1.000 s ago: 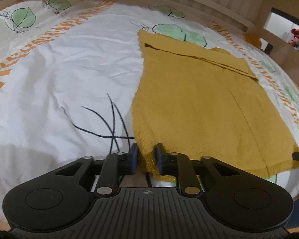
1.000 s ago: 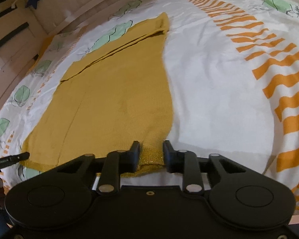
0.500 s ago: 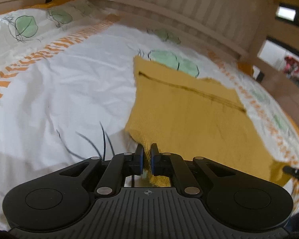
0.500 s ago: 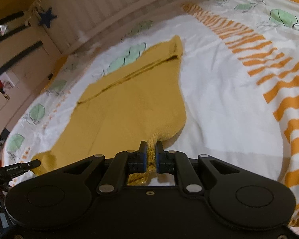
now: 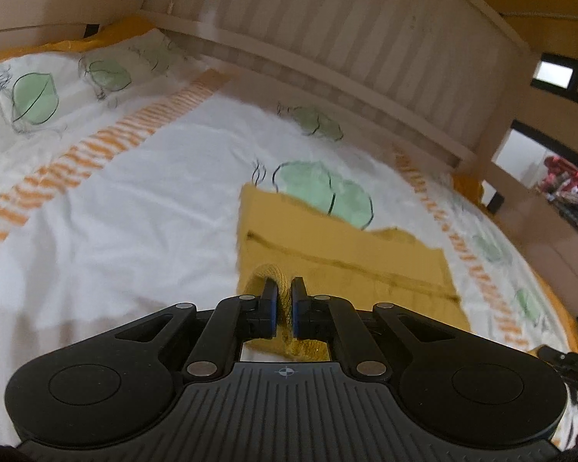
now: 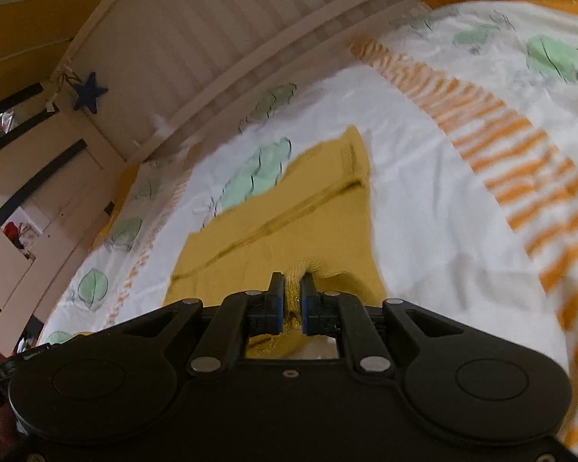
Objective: Fold small clothes
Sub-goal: 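Grasp the hem with the right tool while the left tool grasps the hem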
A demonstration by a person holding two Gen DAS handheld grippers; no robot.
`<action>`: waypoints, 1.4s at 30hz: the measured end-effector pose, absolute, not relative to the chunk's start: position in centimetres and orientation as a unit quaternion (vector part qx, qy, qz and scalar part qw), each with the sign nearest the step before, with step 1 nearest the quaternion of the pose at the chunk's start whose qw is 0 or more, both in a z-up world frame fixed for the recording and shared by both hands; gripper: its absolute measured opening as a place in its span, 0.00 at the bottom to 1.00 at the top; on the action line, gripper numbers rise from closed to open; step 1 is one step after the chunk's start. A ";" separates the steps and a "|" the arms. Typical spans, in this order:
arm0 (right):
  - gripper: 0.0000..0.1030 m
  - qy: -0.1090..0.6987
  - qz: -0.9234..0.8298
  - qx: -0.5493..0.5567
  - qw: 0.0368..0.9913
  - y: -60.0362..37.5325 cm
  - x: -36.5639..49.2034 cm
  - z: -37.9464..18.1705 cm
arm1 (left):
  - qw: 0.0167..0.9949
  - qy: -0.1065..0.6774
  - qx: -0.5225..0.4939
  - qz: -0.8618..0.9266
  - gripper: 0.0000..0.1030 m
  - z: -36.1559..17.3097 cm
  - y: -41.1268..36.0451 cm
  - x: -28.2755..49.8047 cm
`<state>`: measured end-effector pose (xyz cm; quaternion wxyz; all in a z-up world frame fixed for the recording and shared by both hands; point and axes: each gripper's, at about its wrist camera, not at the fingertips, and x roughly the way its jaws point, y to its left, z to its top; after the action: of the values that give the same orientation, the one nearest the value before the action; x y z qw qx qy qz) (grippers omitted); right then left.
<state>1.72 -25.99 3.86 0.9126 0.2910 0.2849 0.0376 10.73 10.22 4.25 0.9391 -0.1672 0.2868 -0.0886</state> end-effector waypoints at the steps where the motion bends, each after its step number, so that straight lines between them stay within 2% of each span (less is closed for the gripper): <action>1: 0.15 0.283 0.038 0.287 0.914 -26.0 2.5 4.3 | 0.940 0.284 -0.168 -0.089 0.06 4.6 10.2 11.5; 16: 0.15 0.261 0.015 0.260 0.929 -28.2 15.7 6.3 | 0.936 0.288 -0.189 -0.075 0.06 4.7 9.3 24.6; 27: 0.15 0.284 -0.018 0.256 0.924 -29.5 25.5 2.3 | 0.926 0.306 -0.218 -0.044 0.06 0.3 8.6 33.6; 35: 0.16 0.310 -0.037 0.238 0.920 -30.1 29.6 -1.1 | 0.926 0.324 -0.191 -0.039 0.09 -2.4 8.2 37.1; 37: 0.20 0.317 -0.039 0.234 0.918 -30.1 30.1 -1.8 | 0.924 0.323 -0.199 -0.041 0.14 -3.1 8.4 37.4; 39: 0.25 0.322 -0.042 0.235 0.916 -30.3 30.3 -2.2 | 0.923 0.326 -0.200 -0.037 0.29 -3.3 8.8 37.6; 40: 0.38 0.319 -0.045 0.235 0.917 -30.4 30.2 -2.2 | 0.926 0.320 -0.196 -0.031 0.31 -3.1 9.0 37.4; 42: 0.69 0.306 -0.054 0.229 0.923 -30.6 30.0 -1.8 | 0.934 0.307 -0.183 -0.021 0.42 -2.5 9.2 36.9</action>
<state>29.97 -30.59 -1.79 0.9226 0.2289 0.3057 -0.0537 36.92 9.20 -2.52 0.9337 -0.1831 0.3069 -0.0207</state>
